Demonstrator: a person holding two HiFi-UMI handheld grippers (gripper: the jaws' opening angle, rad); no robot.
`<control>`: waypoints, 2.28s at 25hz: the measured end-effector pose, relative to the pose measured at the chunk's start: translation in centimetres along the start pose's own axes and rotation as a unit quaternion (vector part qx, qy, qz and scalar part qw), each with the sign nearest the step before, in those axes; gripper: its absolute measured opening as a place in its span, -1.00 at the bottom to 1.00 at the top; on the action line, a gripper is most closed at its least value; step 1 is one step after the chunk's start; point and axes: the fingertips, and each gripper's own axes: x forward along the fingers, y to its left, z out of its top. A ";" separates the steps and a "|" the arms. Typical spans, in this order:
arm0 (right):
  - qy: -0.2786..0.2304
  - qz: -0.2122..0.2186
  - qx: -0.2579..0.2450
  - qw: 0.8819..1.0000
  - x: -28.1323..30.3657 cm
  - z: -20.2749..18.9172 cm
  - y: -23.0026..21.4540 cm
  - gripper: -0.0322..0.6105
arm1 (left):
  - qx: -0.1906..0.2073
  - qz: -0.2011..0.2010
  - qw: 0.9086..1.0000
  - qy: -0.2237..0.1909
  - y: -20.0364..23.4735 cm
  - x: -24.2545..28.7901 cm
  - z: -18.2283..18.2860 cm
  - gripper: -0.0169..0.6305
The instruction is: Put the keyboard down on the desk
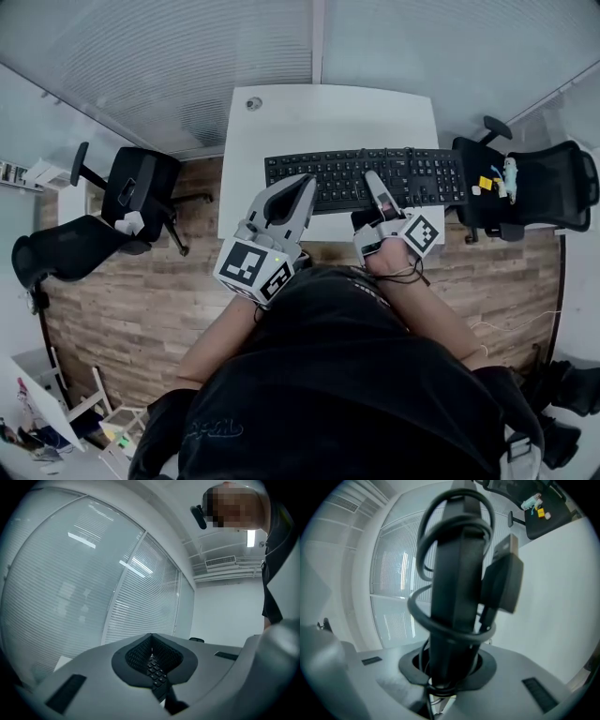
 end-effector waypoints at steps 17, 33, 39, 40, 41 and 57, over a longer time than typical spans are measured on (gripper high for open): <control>-0.012 -0.027 0.003 1.000 1.1 -3.7 -1.7 -0.61 | -0.028 -0.014 0.999 0.018 3.6 -2.3 -1.5 -0.90; 0.000 -0.046 0.003 0.999 5.2 -2.2 -5.4 -0.60 | -0.017 -0.013 0.998 0.059 7.5 0.4 -3.6 -0.90; 0.006 -0.063 -0.002 0.998 6.7 -1.4 -8.2 -0.60 | -0.012 -0.011 0.996 0.086 9.5 2.3 -6.0 -0.90; 0.007 -0.067 -0.001 0.998 6.9 -1.4 -8.7 -0.60 | -0.015 -0.009 0.996 0.090 9.6 2.6 -6.4 -0.90; 0.009 -0.071 0.000 0.997 7.1 -1.4 -9.2 -0.60 | -0.019 -0.008 0.995 0.095 9.7 2.9 -6.9 -0.90; 0.016 -0.121 0.064 0.990 9.7 -1.3 -17.7 -0.60 | -0.069 0.014 0.985 0.156 12.4 6.9 -12.8 -0.90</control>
